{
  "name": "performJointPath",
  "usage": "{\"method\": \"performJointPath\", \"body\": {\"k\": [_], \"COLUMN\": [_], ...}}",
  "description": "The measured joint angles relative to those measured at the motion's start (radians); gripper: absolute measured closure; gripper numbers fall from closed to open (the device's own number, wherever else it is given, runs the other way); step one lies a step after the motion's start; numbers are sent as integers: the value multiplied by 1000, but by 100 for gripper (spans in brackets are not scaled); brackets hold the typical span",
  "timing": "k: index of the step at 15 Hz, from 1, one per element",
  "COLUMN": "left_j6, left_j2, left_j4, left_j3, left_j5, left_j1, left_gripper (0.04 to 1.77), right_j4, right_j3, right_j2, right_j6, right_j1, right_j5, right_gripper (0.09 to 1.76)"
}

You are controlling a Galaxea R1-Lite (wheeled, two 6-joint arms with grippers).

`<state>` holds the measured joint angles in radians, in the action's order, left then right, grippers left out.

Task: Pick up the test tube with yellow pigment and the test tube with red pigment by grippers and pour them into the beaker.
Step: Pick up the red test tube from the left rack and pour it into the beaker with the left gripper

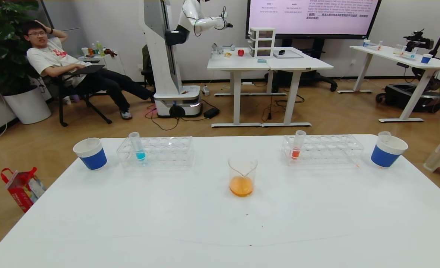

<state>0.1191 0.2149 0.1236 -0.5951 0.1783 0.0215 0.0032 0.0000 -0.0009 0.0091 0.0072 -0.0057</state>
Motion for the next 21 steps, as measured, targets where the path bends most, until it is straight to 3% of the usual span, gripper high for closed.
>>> {"method": "performJointPath", "body": {"k": [3, 4, 8, 10, 12, 15, 17, 21], "left_j6": [-61, -73, -95, -97, -119, -120, -95, -54], "left_j2": [-135, -163, -210, -214, -216, -217, -217, -217], "left_j4": [77, 95, 123, -9, -108, -94, -100, -135], "left_j3": [151, 208, 478, 564, 579, 585, 592, 591], "left_j5": [-176, -203, -227, -228, -221, -213, -171, -181], "left_j1": [-11, -13, -15, -15, -15, -16, -16, -15], "left_gripper": [6, 6, 6, 6, 6, 6, 6, 6], "right_j4": [0, 0, 0, 0, 0, 0, 0, 0], "right_j3": [0, 0, 0, 0, 0, 0, 0, 0], "right_j2": [0, 0, 0, 0, 0, 0, 0, 0], "right_j6": [0, 0, 0, 0, 0, 0, 0, 0], "right_j1": [0, 0, 0, 0, 0, 0, 0, 0], "right_j5": [0, 0, 0, 0, 0, 0, 0, 1], "right_gripper": [11, 11, 11, 11, 11, 11, 11, 11]}}
